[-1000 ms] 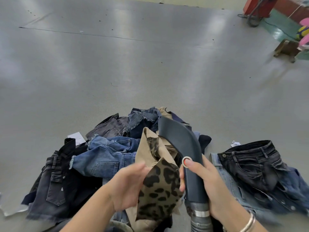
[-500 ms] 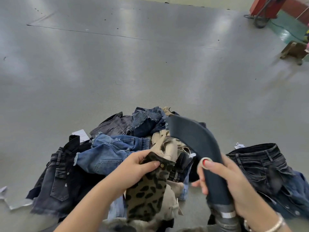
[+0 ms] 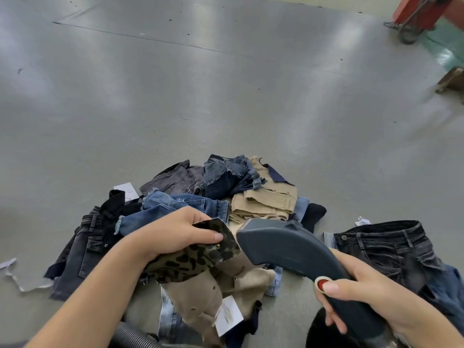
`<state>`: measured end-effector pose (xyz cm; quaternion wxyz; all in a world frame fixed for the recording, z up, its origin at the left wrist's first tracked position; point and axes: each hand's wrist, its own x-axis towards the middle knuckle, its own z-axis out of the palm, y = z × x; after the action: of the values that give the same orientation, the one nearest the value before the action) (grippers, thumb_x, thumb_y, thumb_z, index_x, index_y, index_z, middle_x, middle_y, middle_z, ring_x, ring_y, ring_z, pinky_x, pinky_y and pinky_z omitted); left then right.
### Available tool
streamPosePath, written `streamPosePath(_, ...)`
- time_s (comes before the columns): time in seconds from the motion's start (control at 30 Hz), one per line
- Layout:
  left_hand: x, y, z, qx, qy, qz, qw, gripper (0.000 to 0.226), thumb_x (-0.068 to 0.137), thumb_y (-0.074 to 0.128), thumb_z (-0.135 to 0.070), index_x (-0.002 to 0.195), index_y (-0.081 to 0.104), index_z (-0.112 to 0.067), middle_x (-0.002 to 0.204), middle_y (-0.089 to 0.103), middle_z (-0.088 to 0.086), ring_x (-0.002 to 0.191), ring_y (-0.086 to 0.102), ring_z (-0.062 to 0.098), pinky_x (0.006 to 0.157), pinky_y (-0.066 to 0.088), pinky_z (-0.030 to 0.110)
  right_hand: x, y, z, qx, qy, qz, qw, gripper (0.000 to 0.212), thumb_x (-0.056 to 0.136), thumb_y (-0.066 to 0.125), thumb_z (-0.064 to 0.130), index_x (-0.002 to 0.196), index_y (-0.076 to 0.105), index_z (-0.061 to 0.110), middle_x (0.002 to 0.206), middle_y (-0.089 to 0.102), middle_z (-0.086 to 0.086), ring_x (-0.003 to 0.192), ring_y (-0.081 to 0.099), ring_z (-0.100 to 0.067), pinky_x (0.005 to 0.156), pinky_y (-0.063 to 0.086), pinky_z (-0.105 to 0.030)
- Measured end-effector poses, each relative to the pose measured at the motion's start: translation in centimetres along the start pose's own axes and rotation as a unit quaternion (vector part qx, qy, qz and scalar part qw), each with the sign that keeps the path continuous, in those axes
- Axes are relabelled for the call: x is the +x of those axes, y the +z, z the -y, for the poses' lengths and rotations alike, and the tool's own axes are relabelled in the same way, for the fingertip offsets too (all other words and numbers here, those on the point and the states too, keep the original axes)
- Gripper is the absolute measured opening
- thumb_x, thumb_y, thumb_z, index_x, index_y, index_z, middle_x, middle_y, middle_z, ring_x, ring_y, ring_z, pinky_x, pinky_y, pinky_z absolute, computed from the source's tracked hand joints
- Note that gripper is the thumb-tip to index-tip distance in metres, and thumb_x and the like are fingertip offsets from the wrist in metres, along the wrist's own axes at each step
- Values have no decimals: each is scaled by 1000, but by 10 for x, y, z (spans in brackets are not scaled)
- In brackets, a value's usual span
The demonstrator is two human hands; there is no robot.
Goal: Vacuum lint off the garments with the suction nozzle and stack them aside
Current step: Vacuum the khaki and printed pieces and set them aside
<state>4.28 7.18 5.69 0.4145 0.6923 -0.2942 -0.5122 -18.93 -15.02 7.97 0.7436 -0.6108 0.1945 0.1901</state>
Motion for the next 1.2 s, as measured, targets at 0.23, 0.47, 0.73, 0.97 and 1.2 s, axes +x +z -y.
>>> streamPosePath(0.23,3,6,4,9,-26,39,999,15,79,70,-30,66,71,-22,71,70,-3,64,62,9,63,47,16,19,6,-1,-10,-39,-19,999,45,67,81,45,107,64,34,69,57,-16,47,56,-26,55,50,-35)
streamPosePath(0.47,3,-7,5,-22,-29,-6,999,18,82,73,-26,68,69,-15,72,69,4,65,63,14,62,49,20,13,2,-5,1,-1,4,1000,52,71,80,40,119,60,33,72,58,-18,51,58,-25,59,50,-36)
streamPosePath(0.73,9,4,2,-13,-37,31,999,13,74,71,-32,65,71,-22,74,71,1,68,65,12,67,49,20,23,8,-2,10,-34,-19,999,44,66,81,41,107,65,32,69,58,-16,48,57,-26,51,51,-32)
streamPosePath(0.97,11,-2,2,-32,-29,-28,999,14,85,71,-26,81,76,-14,80,74,4,70,68,12,62,51,18,14,-5,-7,2,-20,-22,1000,41,70,80,40,106,65,29,72,57,-20,49,57,-27,57,49,-37)
streamPosePath(1.2,9,-1,1,15,11,-48,999,10,86,69,-21,83,75,-13,77,72,0,70,64,7,63,47,14,12,-8,-8,-19,17,14,1000,54,72,78,40,121,59,28,74,56,-18,51,58,-24,66,47,-41)
